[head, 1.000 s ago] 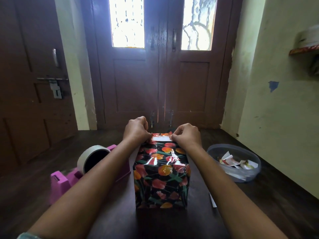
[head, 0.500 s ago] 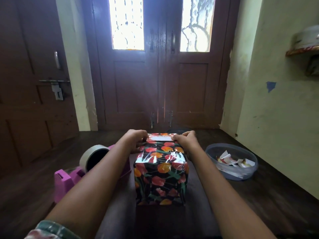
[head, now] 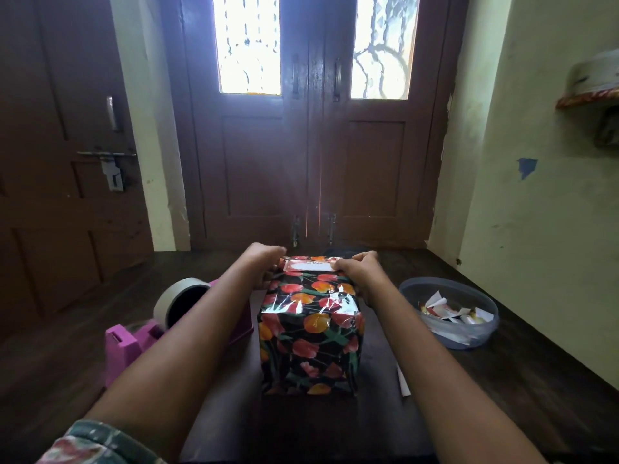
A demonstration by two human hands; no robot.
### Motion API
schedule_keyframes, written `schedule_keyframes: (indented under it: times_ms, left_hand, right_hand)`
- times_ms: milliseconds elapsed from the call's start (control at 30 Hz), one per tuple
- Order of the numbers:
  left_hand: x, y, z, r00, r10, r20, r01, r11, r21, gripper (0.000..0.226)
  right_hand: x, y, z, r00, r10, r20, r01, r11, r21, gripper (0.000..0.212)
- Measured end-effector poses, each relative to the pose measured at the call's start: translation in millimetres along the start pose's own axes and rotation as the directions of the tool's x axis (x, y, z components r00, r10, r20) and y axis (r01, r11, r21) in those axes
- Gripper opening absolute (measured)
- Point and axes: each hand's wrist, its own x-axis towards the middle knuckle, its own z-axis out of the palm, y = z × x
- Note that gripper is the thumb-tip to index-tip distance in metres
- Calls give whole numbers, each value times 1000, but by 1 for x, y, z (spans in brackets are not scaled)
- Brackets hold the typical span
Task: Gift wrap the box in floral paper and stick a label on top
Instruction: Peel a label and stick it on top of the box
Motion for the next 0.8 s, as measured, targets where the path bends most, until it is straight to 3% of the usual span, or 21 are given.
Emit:
schedule_keyframes:
  times_ms: [133,267,367,433,567,667,733,800]
  left_hand:
    - [-7,-2,-5,994,94,59,-102,986,130,41]
    - [-4,-2,-3,993,110,43,-116,982,149,52]
    - [-3,-4,-2,991,124,43,-129,981,145,53]
    - [-3,-5,-2,992,125,32,-128,984,122,52]
    - [-4,-7,-1,994,104,39,-106,993,61,53]
    - [-5,-7,0,995,89,35,-90,995,42,51]
    - [-6,-8,1,996,89,24,-90,995,42,50]
    - [-5,-9,1,996,94,5,-94,994,49,51]
  right_hand:
    - [1,-10,4,997,51,62,-45,994,-102,58]
    - [11,-20,12,994,28,105,-12,988,-151,78]
    - [9,-23,19,999,-31,9,32,919,-392,91]
    - [10,-21,20,998,-48,-42,25,899,-437,88]
    - [24,-6,10,998,-52,-30,46,980,-193,32]
    - [25,2,3,998,-68,-17,67,996,-67,13]
    - [18,0,0,998,-58,-6,58,998,-21,25]
    - [4,-8,-1,998,-34,61,36,999,-36,63]
